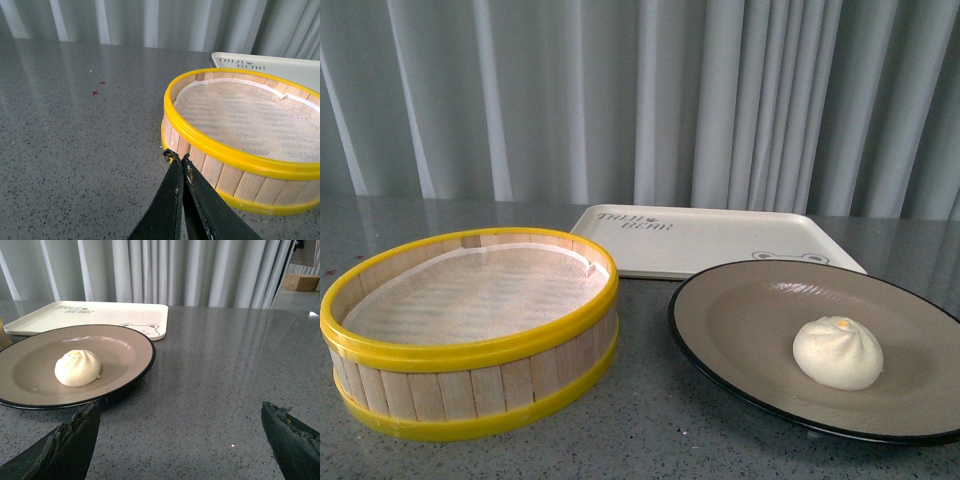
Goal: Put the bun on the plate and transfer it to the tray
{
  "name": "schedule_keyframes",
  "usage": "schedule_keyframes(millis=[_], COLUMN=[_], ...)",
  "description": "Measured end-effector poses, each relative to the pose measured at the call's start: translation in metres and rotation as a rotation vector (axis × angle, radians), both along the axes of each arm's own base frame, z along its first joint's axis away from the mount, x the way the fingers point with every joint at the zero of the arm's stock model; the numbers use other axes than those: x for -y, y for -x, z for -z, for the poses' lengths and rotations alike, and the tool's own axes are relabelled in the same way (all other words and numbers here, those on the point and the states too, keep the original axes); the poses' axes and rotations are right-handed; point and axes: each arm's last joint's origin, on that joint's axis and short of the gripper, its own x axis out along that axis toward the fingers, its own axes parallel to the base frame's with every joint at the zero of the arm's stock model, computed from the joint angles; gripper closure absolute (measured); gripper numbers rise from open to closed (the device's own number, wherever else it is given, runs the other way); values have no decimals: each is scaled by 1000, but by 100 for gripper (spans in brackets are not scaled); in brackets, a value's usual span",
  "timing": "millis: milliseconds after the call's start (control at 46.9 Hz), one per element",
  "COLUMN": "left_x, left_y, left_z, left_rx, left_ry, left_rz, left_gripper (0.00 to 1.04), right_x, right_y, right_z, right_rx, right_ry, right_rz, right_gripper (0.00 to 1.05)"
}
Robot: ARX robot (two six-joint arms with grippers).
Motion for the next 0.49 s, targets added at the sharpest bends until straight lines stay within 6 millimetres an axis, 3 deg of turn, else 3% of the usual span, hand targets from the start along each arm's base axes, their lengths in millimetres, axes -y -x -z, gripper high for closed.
schedule_keyframes(millis=[277, 490], left_x=[0, 0], left_y=[21, 30], left_z=[11, 7], left_rx=[13, 25], left_ry=[0, 0], left_rz=[0, 1], left_gripper=[101, 101], right_x=[0, 0], right_y=[0, 0], right_z=[0, 0], right_rx=[0, 0], right_ry=[0, 0], right_rz=[0, 0], right_gripper=[9, 9])
